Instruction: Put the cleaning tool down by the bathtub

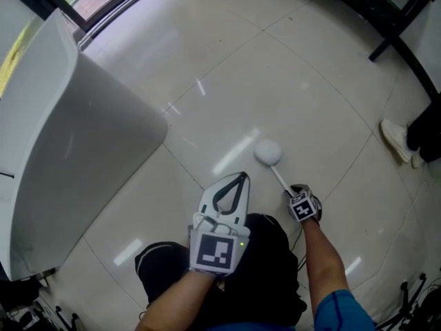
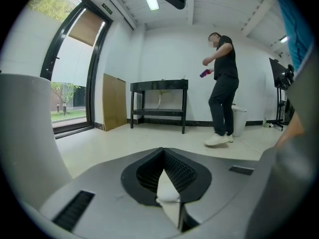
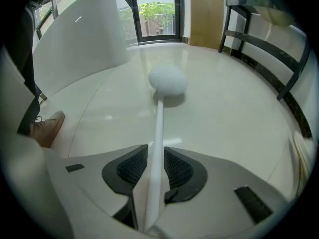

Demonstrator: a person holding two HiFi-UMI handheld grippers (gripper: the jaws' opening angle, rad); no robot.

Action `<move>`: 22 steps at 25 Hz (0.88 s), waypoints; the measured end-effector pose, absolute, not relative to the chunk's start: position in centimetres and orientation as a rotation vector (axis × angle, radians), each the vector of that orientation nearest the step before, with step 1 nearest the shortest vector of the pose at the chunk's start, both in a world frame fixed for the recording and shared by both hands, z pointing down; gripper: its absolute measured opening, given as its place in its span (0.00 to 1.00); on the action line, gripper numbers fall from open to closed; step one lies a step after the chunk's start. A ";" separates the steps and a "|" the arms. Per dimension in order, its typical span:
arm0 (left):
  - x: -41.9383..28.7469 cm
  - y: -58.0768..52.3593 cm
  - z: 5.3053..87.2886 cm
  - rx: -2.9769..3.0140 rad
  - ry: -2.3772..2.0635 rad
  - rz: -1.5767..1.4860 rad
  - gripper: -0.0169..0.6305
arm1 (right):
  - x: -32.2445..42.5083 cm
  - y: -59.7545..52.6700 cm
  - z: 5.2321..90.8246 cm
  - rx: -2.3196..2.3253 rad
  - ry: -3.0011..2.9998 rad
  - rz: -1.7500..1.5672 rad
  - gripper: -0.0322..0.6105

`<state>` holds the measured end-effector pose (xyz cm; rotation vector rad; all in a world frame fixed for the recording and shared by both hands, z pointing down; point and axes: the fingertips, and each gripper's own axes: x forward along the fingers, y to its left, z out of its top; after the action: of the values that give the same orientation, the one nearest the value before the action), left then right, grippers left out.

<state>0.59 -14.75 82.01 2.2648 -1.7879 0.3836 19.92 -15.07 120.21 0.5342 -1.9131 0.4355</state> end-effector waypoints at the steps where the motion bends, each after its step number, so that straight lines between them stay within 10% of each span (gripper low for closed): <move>1: 0.4 -14.5 82.3 2.265 -1.787 0.398 0.03 | 19.8 -14.8 120.7 0.529 -1.900 0.438 0.26; 13: 1.8 -13.9 82.4 2.252 -1.723 0.322 0.03 | 19.2 -13.7 123.5 0.468 -1.854 0.465 0.32; 22: 4.4 -13.8 82.7 2.311 -1.614 0.348 0.03 | 19.6 -14.4 122.7 0.573 -1.876 0.488 0.19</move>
<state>4.40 -13.81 82.74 2.3113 -1.6139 0.3478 19.64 -14.37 122.65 0.5725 -1.8756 0.4885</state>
